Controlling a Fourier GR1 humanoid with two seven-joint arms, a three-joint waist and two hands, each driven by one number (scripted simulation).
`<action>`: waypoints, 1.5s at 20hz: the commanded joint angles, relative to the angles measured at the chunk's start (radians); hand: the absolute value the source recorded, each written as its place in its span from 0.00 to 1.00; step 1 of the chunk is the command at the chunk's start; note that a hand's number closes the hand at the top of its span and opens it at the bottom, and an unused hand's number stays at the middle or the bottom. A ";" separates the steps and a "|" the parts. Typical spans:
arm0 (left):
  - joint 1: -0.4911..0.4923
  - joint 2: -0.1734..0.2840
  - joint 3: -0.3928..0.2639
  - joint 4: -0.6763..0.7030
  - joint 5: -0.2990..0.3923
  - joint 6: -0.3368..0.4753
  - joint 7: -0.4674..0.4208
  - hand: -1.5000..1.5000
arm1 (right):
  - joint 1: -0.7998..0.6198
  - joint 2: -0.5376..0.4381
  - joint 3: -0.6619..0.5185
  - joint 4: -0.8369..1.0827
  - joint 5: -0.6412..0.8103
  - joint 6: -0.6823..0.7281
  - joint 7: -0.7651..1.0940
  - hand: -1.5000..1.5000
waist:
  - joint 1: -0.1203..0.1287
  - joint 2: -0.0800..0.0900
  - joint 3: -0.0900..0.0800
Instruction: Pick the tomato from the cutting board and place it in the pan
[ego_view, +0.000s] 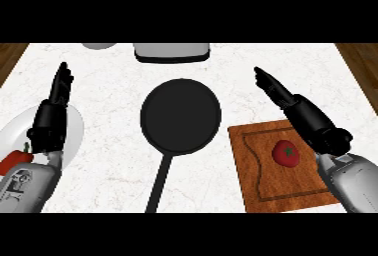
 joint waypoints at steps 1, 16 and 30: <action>0.058 0.006 -0.029 -0.086 -0.010 -0.008 0.092 0.50 | 0.064 0.016 -0.106 0.022 0.006 -0.113 -0.006 0.00 | 0.024 -0.001 -0.003; 0.298 0.052 -0.072 -0.044 0.042 -0.111 0.181 0.50 | 0.558 0.025 -0.322 0.104 0.296 -0.885 0.412 0.00 | -0.017 -0.011 -0.013; 0.304 0.041 -0.097 -0.148 0.014 -0.122 0.251 0.50 | 0.421 -0.345 -0.251 -0.396 0.289 -0.458 1.183 0.00 | 0.042 0.006 -0.007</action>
